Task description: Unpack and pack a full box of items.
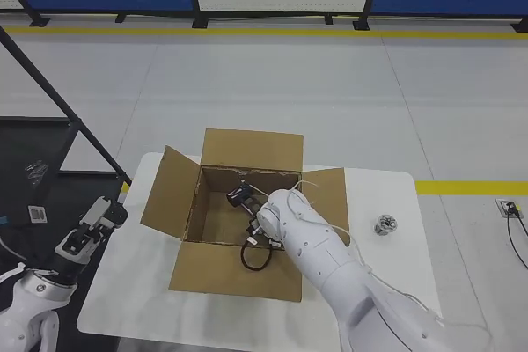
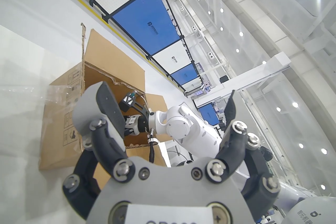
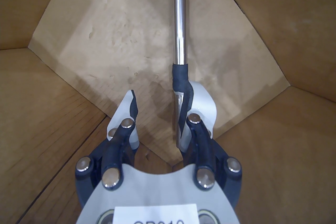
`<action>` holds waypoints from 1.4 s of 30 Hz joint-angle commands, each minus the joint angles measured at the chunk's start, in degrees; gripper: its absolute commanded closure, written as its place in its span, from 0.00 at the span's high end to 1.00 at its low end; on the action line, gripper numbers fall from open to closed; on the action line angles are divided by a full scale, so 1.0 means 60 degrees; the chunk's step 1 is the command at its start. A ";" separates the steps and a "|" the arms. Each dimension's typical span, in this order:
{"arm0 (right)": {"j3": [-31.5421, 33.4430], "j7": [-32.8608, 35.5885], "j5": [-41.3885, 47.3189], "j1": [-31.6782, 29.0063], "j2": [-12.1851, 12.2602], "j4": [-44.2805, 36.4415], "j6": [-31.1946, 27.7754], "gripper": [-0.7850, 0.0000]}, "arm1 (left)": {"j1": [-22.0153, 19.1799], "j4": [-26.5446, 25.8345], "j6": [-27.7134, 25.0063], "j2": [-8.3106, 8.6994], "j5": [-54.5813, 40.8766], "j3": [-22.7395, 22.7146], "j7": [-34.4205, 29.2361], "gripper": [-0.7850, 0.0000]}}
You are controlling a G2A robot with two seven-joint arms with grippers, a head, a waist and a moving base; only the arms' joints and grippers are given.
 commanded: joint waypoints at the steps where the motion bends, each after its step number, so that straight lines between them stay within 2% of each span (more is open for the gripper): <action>1: -0.0015 0.0087 -0.0054 -0.0021 -0.0009 0.0015 0.0061 0.51 | -0.0036 -0.0008 0.0008 0.0011 0.0027 0.0058 -0.0024 1.00; 5: -0.0024 0.0304 -0.0123 -0.0035 -0.0010 0.0041 -0.0087 0.50 | -0.0115 0.0003 0.0027 0.0032 0.0068 0.0146 -0.0005 1.00; 10: 0.0014 0.0475 -0.0161 0.0102 0.0035 0.0052 -0.0262 0.56 | -0.0189 0.0067 0.0058 0.0059 0.0057 0.0203 0.0000 1.00; 17: 0.0175 0.0221 -0.0080 0.0315 0.0208 0.0021 -0.0674 0.66 | -0.0277 0.0079 0.0108 0.0090 0.0108 0.0336 0.0063 1.00; 29: 0.0441 -0.0648 -0.0226 0.0281 0.0717 -0.0839 -0.1497 0.67 | -0.0398 -0.0011 0.0189 0.0136 0.0231 0.0635 0.0131 1.00; 37: 0.0817 -0.0454 -0.0662 -0.0347 0.1367 -0.2812 -0.1364 0.67 | -0.0379 -0.0012 0.0192 0.0166 0.0240 0.0686 0.0183 1.00; 42: 0.1513 0.0266 -0.1331 -0.1521 0.2091 -0.5669 -0.0862 0.66 | -0.0315 -0.0035 0.0153 0.0182 0.0239 0.0668 0.0242 1.00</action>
